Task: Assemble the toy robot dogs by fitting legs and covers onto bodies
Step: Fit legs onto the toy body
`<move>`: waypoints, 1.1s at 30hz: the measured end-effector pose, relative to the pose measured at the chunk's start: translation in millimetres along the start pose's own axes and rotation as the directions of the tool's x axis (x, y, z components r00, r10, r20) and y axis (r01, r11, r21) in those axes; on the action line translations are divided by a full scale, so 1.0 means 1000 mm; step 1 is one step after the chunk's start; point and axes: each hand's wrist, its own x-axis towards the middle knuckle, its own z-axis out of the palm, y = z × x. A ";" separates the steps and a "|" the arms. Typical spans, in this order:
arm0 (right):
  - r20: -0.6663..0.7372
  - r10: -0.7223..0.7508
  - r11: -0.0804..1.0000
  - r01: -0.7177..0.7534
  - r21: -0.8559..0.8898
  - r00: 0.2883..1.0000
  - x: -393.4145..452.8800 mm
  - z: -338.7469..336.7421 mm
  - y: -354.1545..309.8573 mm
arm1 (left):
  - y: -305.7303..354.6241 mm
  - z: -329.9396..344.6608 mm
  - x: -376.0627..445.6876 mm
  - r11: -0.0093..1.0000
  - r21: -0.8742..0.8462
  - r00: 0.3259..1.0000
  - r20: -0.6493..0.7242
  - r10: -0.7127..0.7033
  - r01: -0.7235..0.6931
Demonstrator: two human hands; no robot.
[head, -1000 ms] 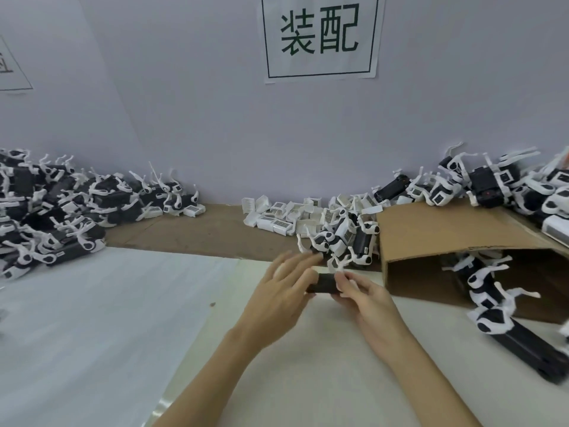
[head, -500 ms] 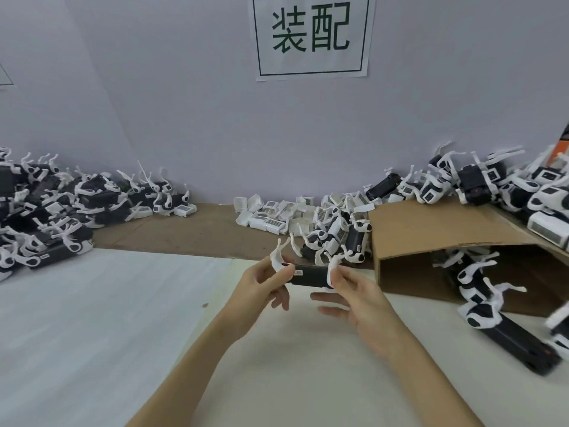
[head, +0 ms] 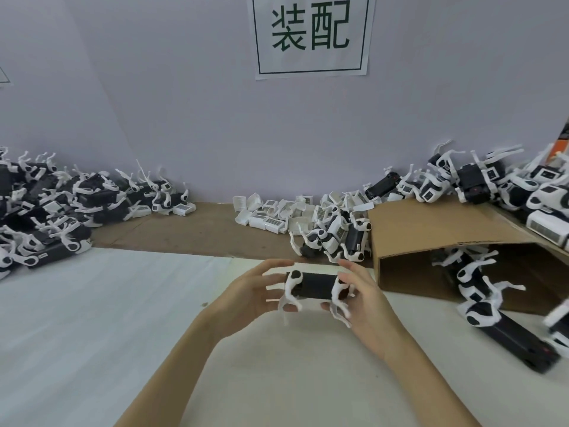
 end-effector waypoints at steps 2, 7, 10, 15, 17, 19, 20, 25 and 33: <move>0.004 -0.073 0.995 0.073 -0.070 0.997 0.002 0.000 0.003 | -0.003 0.008 0.005 0.997 0.007 0.988 -0.133 -0.079 0.081; 0.016 -0.129 0.965 0.130 -0.230 0.991 0.002 0.003 0.005 | -0.012 0.018 0.010 0.948 0.319 0.959 -0.262 0.108 -0.020; 0.074 -0.087 0.910 0.109 -0.400 0.993 0.001 -0.001 0.004 | -0.012 0.011 0.007 0.955 0.293 0.960 -0.248 0.127 -0.051; 0.014 -0.316 0.826 0.283 -0.487 0.949 -0.003 0.011 0.011 | -0.016 0.021 0.006 0.680 0.721 0.840 -0.281 0.463 -0.134; -0.051 -0.429 0.745 0.321 -0.585 0.902 -0.006 0.016 0.016 | -0.018 0.026 0.008 0.493 0.854 0.810 -0.166 0.562 -0.167; -0.029 -0.457 0.720 0.351 -0.599 0.889 -0.009 0.020 0.019 | -0.018 0.035 0.006 0.615 0.769 0.884 -0.154 0.442 -0.174; 0.025 -0.458 0.716 0.386 -0.582 0.888 -0.011 0.022 0.020 | -0.017 0.038 0.006 0.695 0.699 0.910 -0.165 0.381 -0.165; 0.192 -0.398 0.817 0.441 -0.370 0.897 -0.016 0.033 0.026 | -0.011 0.043 0.008 0.900 0.396 0.891 -0.321 0.323 -0.183; 0.031 -0.294 0.692 0.234 -0.683 0.955 -0.011 0.026 0.022 | -0.011 0.038 0.007 0.958 -0.251 0.978 -0.186 0.095 -0.141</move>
